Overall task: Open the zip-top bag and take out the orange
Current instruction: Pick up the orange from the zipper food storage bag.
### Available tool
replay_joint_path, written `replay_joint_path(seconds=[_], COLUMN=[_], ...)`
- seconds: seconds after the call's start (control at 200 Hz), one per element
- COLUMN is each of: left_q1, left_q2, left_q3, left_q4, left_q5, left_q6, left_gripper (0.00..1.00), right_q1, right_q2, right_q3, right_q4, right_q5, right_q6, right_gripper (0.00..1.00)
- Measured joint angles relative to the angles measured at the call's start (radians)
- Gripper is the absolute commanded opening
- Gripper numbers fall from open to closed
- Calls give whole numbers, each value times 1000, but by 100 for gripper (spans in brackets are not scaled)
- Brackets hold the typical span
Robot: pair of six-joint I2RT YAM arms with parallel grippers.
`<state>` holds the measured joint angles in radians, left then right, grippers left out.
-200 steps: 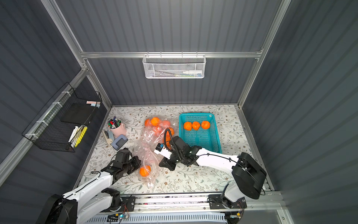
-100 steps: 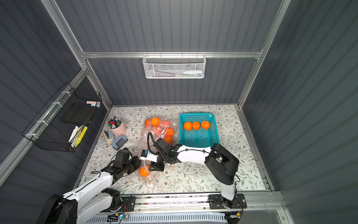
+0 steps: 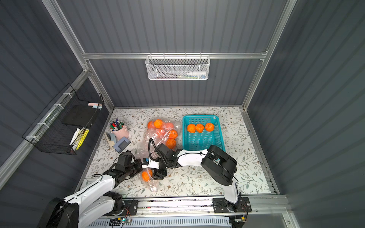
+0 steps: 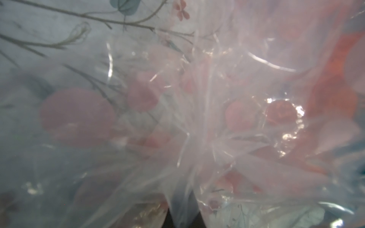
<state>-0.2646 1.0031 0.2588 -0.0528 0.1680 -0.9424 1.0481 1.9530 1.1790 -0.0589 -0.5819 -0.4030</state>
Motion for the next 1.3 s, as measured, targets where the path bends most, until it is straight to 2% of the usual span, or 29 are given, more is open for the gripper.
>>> replay_joint_path(seconds=[0.225, 0.42, 0.625, 0.795, 1.04, 1.301], left_q1=[0, 0, 0, 0, 0, 0], left_q2=[0, 0, -8, -16, -19, -24], left_q3=[-3, -10, -13, -14, -14, -14], left_q4=[0, 1, 1, -2, -4, -4], left_q5=[-1, -3, -6, -7, -6, -3], left_q6=[2, 3, 3, 3, 3, 2], left_gripper=[0, 0, 0, 0, 0, 0], right_q1=[35, 45, 45, 39, -8, -44], right_q2=[69, 78, 78, 43, -108, -240], right_q3=[41, 31, 9, -31, -150, -232], right_q4=[53, 145, 217, 206, 140, 157], right_q5=[-1, 3, -6, -5, 67, 164], right_q6=[18, 87, 146, 123, 100, 115], right_gripper=[75, 78, 57, 43, 42, 40])
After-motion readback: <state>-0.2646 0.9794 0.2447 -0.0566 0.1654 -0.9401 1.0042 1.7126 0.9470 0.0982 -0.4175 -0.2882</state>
